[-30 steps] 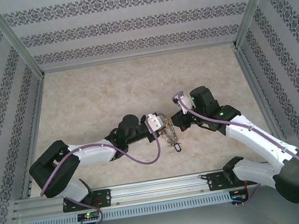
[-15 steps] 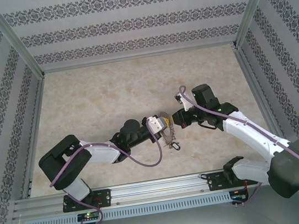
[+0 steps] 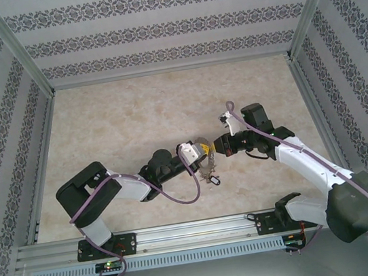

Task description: Put the keys on the keyring

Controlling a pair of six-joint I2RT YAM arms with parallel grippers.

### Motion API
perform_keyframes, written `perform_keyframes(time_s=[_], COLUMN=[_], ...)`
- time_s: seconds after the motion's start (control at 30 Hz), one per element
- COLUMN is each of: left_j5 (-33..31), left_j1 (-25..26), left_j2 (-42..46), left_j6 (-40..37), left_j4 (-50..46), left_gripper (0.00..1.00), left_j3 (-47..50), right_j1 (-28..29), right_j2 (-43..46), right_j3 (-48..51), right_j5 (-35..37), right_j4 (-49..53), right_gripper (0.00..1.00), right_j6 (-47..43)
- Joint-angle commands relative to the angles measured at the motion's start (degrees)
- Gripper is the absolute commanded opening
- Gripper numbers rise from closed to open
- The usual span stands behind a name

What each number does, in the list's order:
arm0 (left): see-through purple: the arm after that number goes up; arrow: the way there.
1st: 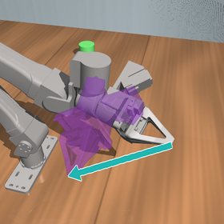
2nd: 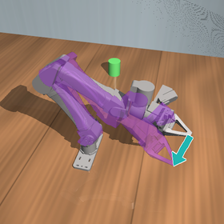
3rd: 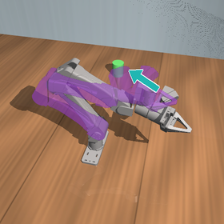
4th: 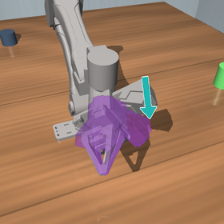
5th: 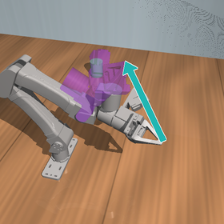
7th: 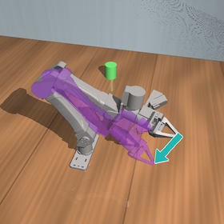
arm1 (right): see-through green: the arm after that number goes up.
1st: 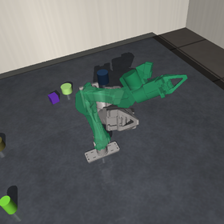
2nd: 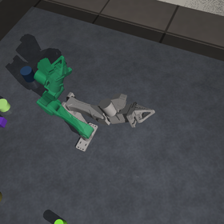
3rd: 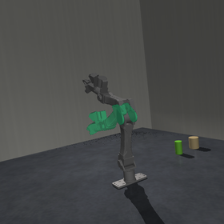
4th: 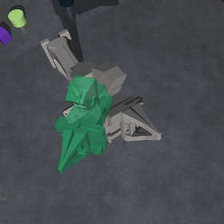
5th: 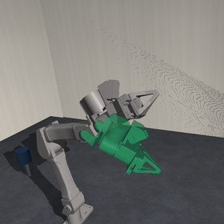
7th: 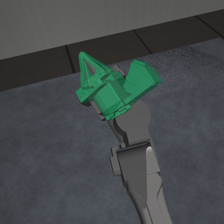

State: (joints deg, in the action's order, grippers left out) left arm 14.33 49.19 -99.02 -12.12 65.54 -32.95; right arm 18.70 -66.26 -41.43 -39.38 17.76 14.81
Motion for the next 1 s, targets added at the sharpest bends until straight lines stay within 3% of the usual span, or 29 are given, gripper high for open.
perform_keyframes(time_s=[0.0, 0.5, 0.77, 0.97], left_j5=[-0.1, 0.0, 1.0, 1.5], left_j1=[0.6, 0.6, 0.5, 0.6], left_j2=[-0.7, -1.5, -0.8, -0.7], left_j6=[3.8, 7.1, 7.3, 7.5], left_j4=[9.6, 15.3, 15.9, 15.5], left_gripper=[0.00, 0.00, 0.00, 0.00], left_j3=[-0.2, -1.6, -2.0, -2.0], right_j1=[-1.2, -3.0, -6.0, -6.2], right_j2=[0.5, -2.4, -7.8, -8.5], right_j3=[1.0, 3.7, 3.1, 0.5], right_j5=[-3.8, -9.5, -15.4, -15.7], right_j4=[0.0, -4.6, -3.6, -0.2], right_gripper=[0.00, 0.00, 0.00, 0.00], right_j6=[1.6, 7.9, 11.1, 9.6])
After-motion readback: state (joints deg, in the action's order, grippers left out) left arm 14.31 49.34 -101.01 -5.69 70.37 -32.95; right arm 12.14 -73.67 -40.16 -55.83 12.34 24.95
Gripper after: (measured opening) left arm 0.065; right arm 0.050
